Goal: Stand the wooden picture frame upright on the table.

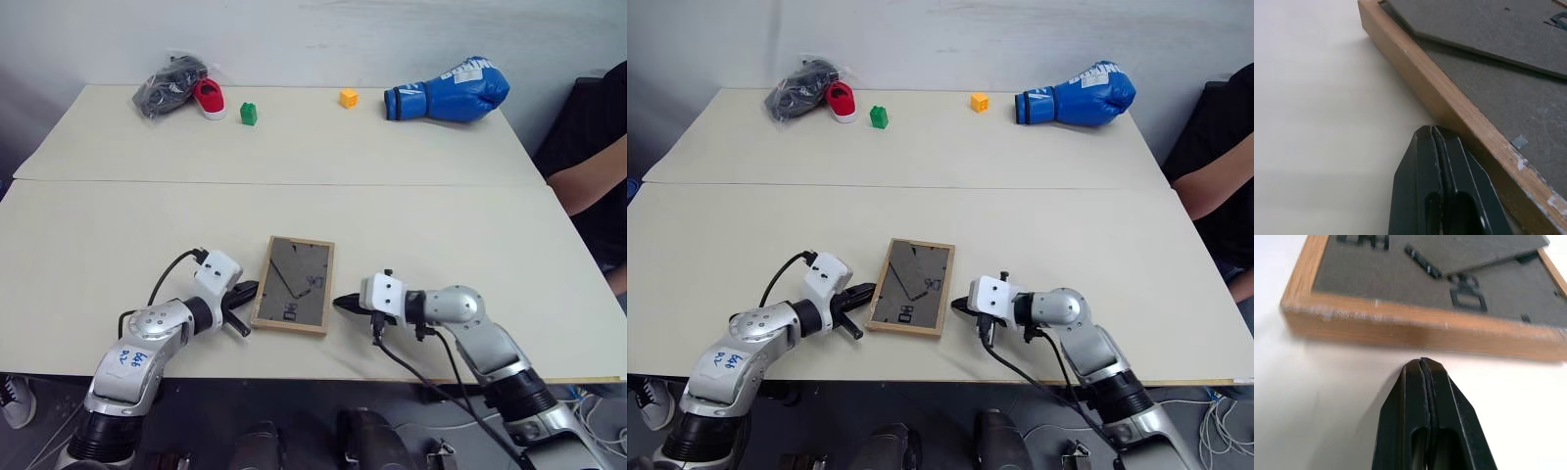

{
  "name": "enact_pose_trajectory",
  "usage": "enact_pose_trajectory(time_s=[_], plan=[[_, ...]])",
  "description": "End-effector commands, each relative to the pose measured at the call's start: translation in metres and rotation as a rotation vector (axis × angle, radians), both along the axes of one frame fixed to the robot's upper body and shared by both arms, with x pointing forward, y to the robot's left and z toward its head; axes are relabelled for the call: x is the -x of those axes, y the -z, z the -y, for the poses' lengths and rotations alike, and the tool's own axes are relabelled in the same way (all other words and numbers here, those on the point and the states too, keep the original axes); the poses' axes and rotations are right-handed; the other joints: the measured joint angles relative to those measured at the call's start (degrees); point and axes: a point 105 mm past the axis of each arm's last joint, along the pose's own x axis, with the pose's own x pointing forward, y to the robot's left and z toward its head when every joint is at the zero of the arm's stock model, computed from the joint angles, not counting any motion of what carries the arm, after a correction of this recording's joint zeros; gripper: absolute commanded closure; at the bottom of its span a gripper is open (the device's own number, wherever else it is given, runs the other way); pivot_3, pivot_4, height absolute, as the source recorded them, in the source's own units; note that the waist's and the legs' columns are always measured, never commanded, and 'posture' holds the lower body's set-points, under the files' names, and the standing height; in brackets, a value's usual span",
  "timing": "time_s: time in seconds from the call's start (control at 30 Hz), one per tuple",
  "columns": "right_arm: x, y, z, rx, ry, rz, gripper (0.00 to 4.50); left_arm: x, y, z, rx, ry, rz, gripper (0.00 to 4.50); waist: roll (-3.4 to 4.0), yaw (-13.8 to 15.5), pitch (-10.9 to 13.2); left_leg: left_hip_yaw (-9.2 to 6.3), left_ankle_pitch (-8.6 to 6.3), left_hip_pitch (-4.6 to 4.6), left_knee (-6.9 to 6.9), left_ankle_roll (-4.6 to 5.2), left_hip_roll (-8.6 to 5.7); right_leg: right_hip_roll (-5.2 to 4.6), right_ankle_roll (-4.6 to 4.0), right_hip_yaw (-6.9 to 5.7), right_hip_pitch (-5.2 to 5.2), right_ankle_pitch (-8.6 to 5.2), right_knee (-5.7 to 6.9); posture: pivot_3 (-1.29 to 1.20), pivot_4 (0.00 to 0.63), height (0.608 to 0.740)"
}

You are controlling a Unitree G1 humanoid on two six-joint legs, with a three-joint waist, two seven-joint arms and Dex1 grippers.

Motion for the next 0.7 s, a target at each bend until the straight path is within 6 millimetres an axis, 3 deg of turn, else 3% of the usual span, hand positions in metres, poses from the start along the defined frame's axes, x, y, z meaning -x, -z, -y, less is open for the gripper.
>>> enact_pose_trajectory(time_s=[0.03,0.17,0.27,0.37,0.53,0.7], plan=[[-0.002,0.005,0.018,0.047,0.071,-0.025,4.5,0.008,0.009,0.0,-0.005,0.022,-0.045,4.46,0.0,0.03,0.0,0.0,0.0,0.0,0.0,0.0,0.0,0.0,0.0,0.0,0.0,0.0,0.0,0.0,0.15,0.74],[-0.005,-0.003,0.019,0.024,0.093,-0.014,4.5,0.01,0.007,0.001,0.023,0.038,-0.061,4.46,-0.01,0.03,-0.01,0.0,-0.01,-0.01,0.0,0.02,0.0,-0.01,0.0,0.0,0.0,0.0,-0.02,0.0,0.15,0.74],[-0.006,-0.013,0.02,0.02,0.088,-0.001,4.5,0.009,-0.006,-0.014,0.116,0.02,-0.097,4.28,-0.01,-0.02,0.0,0.0,-0.01,-0.02,0.0,0.01,0.01,0.0,0.0,0.0,-0.01,0.0,-0.01,0.0,0.15,0.74],[-0.006,-0.022,0.02,0.025,0.073,0.004,4.5,0.01,-0.02,-0.04,0.216,-0.01,-0.224,3.57,-0.01,-0.05,0.01,-0.01,0.0,-0.05,0.01,0.01,0.01,0.0,0.0,0.0,-0.05,0.0,-0.01,0.0,0.15,0.74],[-0.006,-0.026,0.017,0.048,0.047,-0.001,4.5,0.039,-0.041,-0.046,0.335,0.172,-0.573,2.02,-0.03,-0.19,0.07,-0.06,0.01,-0.15,-0.02,-0.02,0.01,0.02,-0.02,-0.04,-0.17,-0.01,-0.01,0.0,0.15,0.74],[-0.009,-0.027,0.008,0.036,0.047,-0.003,4.5,0.027,-0.052,-0.046,0.456,0.152,-0.703,0.47,-0.01,-0.03,0.1,-0.07,0.0,-0.21,0.0,0.0,-0.02,0.0,-0.02,-0.05,-0.19,-0.01,0.0,0.0,0.15,0.74]])
